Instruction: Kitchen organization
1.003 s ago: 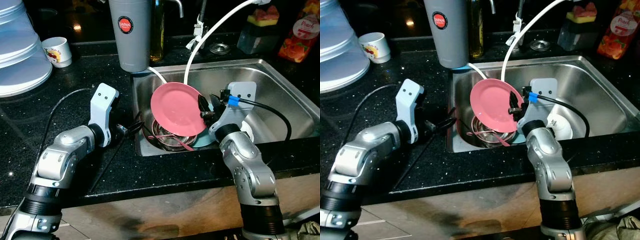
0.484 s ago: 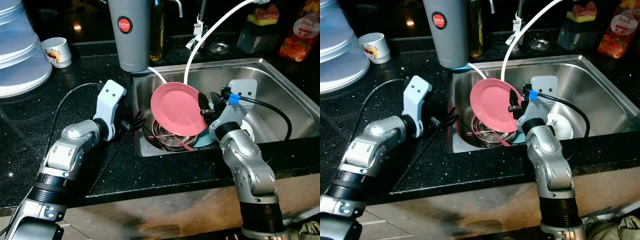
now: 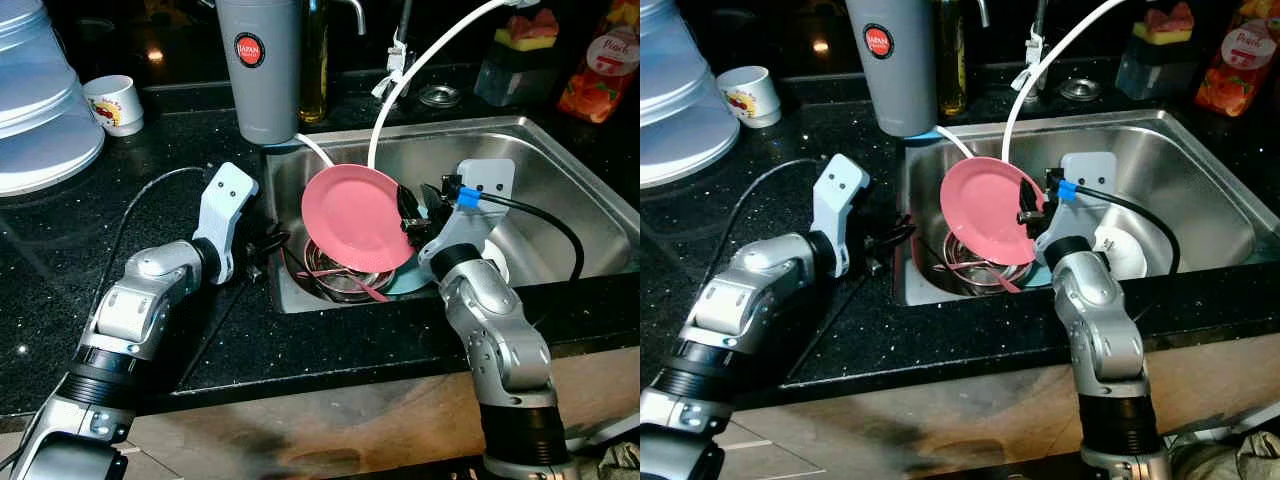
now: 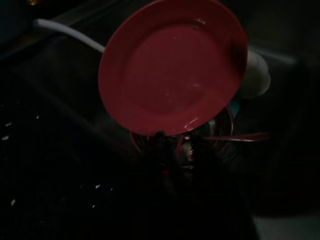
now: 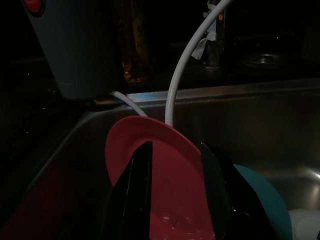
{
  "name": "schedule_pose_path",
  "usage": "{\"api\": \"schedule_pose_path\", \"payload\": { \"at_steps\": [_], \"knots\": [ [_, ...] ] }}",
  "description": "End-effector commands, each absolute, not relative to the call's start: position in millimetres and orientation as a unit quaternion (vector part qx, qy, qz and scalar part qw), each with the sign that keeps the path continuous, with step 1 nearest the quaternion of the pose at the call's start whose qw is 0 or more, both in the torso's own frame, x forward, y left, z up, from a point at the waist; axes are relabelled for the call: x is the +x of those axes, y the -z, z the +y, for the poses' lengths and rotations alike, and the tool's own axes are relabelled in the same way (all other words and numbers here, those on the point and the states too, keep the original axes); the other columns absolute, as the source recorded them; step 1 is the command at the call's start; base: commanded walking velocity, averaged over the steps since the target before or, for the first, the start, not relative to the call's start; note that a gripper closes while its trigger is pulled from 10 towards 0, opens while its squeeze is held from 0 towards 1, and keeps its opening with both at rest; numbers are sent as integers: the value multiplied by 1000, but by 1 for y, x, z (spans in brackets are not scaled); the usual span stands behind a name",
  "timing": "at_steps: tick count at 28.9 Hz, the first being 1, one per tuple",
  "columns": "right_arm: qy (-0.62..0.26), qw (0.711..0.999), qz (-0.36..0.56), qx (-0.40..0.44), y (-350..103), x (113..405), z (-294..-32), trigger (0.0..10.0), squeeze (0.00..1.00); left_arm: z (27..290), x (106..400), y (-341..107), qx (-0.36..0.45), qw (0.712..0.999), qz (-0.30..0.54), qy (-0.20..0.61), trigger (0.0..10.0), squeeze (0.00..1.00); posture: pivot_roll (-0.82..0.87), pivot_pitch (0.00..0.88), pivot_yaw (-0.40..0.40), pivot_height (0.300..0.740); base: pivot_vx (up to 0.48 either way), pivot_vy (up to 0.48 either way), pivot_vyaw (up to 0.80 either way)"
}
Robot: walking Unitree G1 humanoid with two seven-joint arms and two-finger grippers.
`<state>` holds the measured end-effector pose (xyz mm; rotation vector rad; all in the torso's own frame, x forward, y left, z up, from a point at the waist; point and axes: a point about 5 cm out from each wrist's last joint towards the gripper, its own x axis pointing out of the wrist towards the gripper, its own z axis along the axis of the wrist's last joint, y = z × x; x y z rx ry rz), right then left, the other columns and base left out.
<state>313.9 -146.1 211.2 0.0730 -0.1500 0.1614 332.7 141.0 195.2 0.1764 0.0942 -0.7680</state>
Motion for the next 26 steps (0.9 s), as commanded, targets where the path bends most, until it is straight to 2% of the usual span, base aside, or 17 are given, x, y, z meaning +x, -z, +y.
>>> {"api": "schedule_pose_path", "payload": {
  "at_steps": [1,8,16,19,22,26],
  "knots": [
    [-76,994,-70,37,-208,314,-147,10000,0,145,332,-186,93,921,68,373,0,0,2,61,37,740,0,0,0],
    [-75,994,-69,37,-207,314,-148,10000,0,147,333,-188,92,923,64,369,0,0,2,61,37,740,0,0,0],
    [-73,994,-72,38,-208,314,-148,10000,0,152,334,-204,78,930,19,358,0,0,0,59,39,740,0,0,0],
    [-70,994,-77,40,-210,314,-149,10000,0,163,336,-226,-17,941,-34,335,0,0,0,58,39,740,0,0,0],
    [-70,994,-78,40,-210,314,-149,10000,0,183,335,-246,-121,940,-85,308,0,0,1,59,38,740,0,0,0],
    [-72,994,-77,40,-210,314,-148,10000,0,194,331,-255,-150,933,-104,311,0,0,5,59,35,740,0,0,0]
  ]
}}
